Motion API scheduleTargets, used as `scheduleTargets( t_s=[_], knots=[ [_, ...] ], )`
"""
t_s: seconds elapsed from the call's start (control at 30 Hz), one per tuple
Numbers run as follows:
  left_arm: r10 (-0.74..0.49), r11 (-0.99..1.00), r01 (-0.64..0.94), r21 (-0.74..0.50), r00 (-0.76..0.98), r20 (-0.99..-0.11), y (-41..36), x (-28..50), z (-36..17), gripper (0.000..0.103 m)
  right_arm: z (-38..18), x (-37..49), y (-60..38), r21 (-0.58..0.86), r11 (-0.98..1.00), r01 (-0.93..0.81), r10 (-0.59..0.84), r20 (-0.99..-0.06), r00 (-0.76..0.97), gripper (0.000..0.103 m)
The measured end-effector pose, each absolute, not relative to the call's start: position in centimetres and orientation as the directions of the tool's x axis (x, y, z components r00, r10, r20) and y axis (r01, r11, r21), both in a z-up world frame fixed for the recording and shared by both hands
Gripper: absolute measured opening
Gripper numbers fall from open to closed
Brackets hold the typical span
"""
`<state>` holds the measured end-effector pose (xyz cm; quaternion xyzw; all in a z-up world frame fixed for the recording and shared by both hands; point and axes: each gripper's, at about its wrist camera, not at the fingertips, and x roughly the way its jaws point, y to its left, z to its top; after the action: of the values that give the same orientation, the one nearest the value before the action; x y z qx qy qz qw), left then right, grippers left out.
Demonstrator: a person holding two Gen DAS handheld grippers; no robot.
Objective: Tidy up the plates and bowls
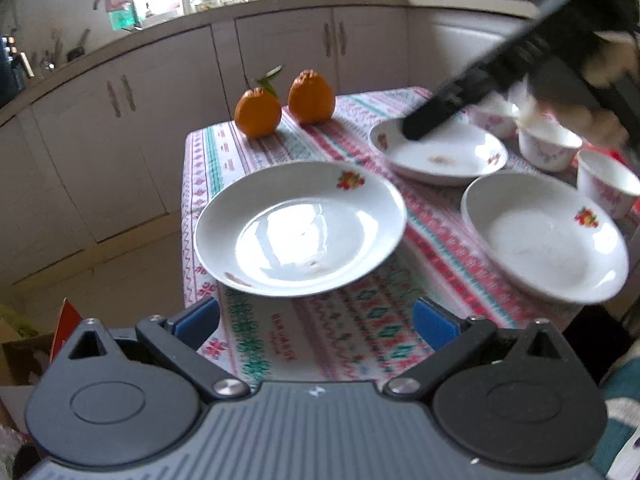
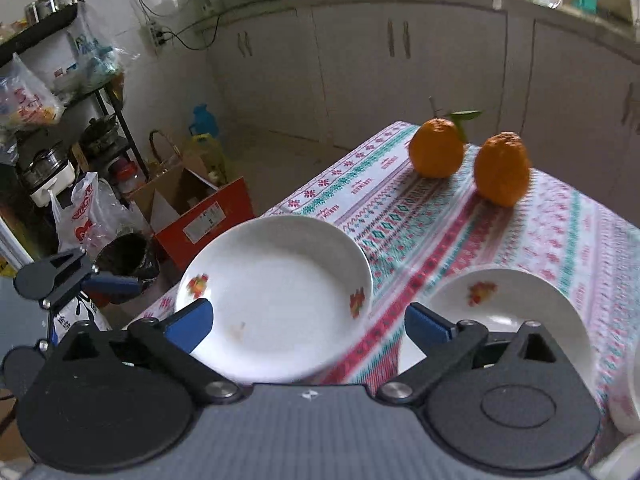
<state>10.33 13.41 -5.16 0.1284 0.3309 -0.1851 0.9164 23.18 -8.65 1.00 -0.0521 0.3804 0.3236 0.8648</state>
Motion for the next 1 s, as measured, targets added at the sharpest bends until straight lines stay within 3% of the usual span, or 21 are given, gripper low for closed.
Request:
scheduleTargets(
  t_s=[0.13,0.43,1.0],
  knots=[
    [-0.258,0.916,0.394,0.081,0.730,-0.633,11.8,8.8,-4.6,0.102,1.2,18.6,-11.0,0.120,0.797,-0.592,0.503,-0.675,0.541,0.103],
    [-0.251,0.914,0.384,0.134,0.792,-0.557,7.2,5.1,-4.4,0.102,-1.2,10.3,-15.4,0.052,0.847,-0.528,0.430,-0.651,0.626,0.103],
    [-0.307,0.904,0.425,0.053,0.731,-0.610,3.3,4.7,-5.5,0.102,-5.9,4.0,-19.3,0.061,0.889,-0.455,0.364,-0.696,0.619,0.103]
  ],
)
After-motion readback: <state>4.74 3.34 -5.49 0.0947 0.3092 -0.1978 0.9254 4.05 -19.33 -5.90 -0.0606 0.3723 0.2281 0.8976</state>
